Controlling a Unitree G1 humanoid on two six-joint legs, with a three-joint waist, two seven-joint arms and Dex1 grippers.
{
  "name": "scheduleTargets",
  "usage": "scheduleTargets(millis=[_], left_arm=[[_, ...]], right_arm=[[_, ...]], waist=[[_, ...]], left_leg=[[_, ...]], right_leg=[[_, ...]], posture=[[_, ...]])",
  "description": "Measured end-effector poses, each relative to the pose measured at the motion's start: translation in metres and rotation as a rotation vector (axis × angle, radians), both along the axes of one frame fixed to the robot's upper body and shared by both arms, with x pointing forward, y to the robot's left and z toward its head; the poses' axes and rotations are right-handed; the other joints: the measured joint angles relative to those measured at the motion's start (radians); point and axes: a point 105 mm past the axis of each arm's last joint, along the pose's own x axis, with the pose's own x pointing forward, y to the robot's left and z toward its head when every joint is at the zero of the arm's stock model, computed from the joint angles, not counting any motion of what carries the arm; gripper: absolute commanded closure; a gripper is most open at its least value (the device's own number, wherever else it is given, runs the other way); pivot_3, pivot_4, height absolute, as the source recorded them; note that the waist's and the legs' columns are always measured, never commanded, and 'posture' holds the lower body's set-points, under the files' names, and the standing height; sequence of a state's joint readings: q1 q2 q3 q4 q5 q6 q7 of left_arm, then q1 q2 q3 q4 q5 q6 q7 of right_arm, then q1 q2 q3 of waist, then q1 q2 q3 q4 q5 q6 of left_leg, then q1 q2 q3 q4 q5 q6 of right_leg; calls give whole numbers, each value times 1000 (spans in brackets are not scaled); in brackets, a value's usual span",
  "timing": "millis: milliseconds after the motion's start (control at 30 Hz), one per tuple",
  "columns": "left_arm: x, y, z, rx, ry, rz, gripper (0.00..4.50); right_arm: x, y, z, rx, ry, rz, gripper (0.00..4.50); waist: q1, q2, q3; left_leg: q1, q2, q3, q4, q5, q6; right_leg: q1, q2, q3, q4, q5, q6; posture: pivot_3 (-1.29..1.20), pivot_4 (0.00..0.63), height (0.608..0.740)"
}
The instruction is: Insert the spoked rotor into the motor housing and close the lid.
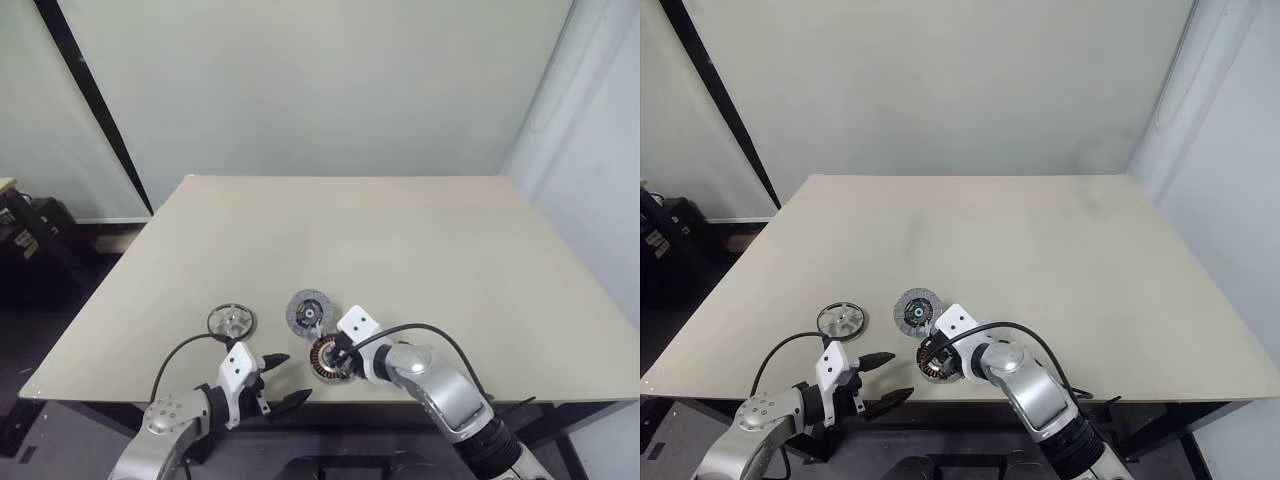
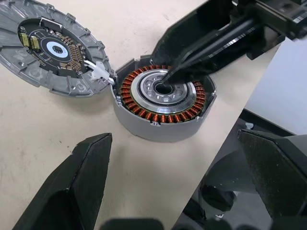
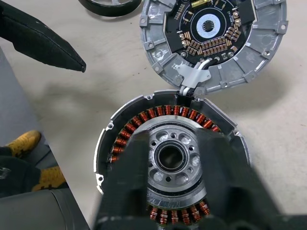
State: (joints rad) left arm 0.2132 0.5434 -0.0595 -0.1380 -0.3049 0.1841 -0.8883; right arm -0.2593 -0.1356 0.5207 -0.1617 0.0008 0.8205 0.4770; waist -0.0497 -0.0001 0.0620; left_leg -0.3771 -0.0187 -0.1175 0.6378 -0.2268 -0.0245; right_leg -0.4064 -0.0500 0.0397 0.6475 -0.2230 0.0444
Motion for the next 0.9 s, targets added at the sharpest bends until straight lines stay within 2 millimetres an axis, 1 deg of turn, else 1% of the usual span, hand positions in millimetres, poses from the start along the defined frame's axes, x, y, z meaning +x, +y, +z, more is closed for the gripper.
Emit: scheduleTargets(millis=[67, 133, 333, 467, 533, 600, 767, 800, 833, 900], left_arm=[[0, 0, 0, 1, 0, 1, 0], [0, 1, 0, 2, 0, 4, 0], [0, 2, -1, 3, 1, 16, 0], [1, 5, 0, -27, 7, 60, 0], [2, 7, 2, -51, 8, 98, 0], [2, 10, 5, -96, 15, 148, 0], [0, 24, 7, -238, 78, 330, 0], [-2, 28, 6, -261, 95, 365, 0], [-3, 32, 5, -289, 110, 406, 0], [-6, 40, 3, -338, 133, 490, 0]], right_arm=[[-1, 0, -4, -11, 12, 1, 4474], [-2, -3, -13, -37, 31, 3, 4474], [0, -5, -15, -45, 11, 5, 4474], [1, -5, -14, -35, 6, -4, 4474], [2, -6, -12, -26, 4, -9, 4098], [2, -5, -6, 2, 0, 2, 3566], [1, -1, 21, 88, -44, 27, 1788], [1, -2, 23, 92, -49, 31, 1441], [1, -4, 24, 91, -55, 27, 1002], [3, -9, 25, 89, -61, 6, 363]], waist=[[0, 0, 0], [0, 0, 0], [0, 0, 0], [0, 0, 0], [0, 0, 0], [0, 0, 0], [0, 0, 0], [0, 0, 0], [0, 0, 0], [1, 0, 0]], left_leg=[[0, 0, 0, 0, 0, 0], [0, 0, 0, 0, 0, 0], [0, 0, 0, 0, 0, 0], [0, 0, 0, 0, 0, 0], [0, 0, 0, 0, 0, 0], [0, 0, 0, 0, 0, 0], [0, 0, -1, 0, 0, 0], [0, 0, -1, 0, 0, 0], [0, 0, -1, 0, 0, 0], [-1, 0, -1, 1, 0, 0]], right_leg=[[0, 0, 0, 0, 0, 0], [0, 0, 0, 0, 0, 0], [0, 0, 0, 0, 0, 0], [0, 0, 0, 0, 0, 0], [0, 0, 0, 0, 0, 0], [0, 0, 0, 0, 0, 0], [0, 0, 0, 0, 0, 0], [0, 0, 0, 0, 0, 0], [0, 0, 0, 0, 0, 0], [0, -1, -1, 0, 0, 0]], posture=[[0, 0, 740], [0, 0, 740], [0, 0, 740], [0, 0, 740], [0, 0, 740], [0, 0, 740], [0, 0, 740], [0, 0, 740], [0, 0, 740], [0, 0, 740]])
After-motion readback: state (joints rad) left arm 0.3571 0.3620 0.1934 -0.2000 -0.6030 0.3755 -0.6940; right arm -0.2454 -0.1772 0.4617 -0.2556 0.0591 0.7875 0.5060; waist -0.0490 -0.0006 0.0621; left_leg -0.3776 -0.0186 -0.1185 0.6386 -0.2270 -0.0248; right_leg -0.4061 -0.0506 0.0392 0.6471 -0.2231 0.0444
